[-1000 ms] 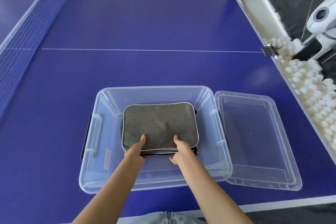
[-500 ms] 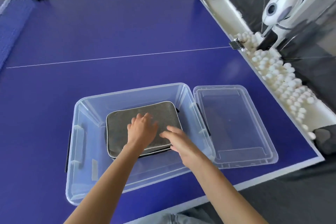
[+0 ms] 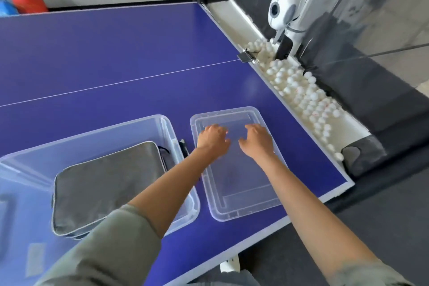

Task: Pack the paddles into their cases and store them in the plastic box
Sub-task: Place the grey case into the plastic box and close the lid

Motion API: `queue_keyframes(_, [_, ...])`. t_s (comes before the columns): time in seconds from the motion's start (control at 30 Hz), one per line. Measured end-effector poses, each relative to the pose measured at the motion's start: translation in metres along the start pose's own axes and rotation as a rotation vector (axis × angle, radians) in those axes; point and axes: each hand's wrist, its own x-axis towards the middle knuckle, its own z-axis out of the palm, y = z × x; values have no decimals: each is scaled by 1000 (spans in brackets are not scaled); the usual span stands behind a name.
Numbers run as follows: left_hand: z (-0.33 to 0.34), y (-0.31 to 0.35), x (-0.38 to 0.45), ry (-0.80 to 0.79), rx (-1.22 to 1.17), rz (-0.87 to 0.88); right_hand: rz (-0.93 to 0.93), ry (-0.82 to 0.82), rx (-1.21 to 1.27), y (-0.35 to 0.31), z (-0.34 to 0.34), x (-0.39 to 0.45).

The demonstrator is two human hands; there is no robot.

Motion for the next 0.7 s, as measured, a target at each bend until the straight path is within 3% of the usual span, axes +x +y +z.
queue_keyframes(0.2, [93,15,21,-163,157,-322,80,-177,-9,97,32,39])
queue_keyframes(0.4, [140,0,5,-36,-15,-632,173,-245,99,141,74,56])
queue_keyframes(0.57, [155,-1,5,77,-145,-658,184,-58,246,149,98,57])
queue_keyframes(0.7, [154,-3,8,216,-292,-721,318,48,428,142,99,65])
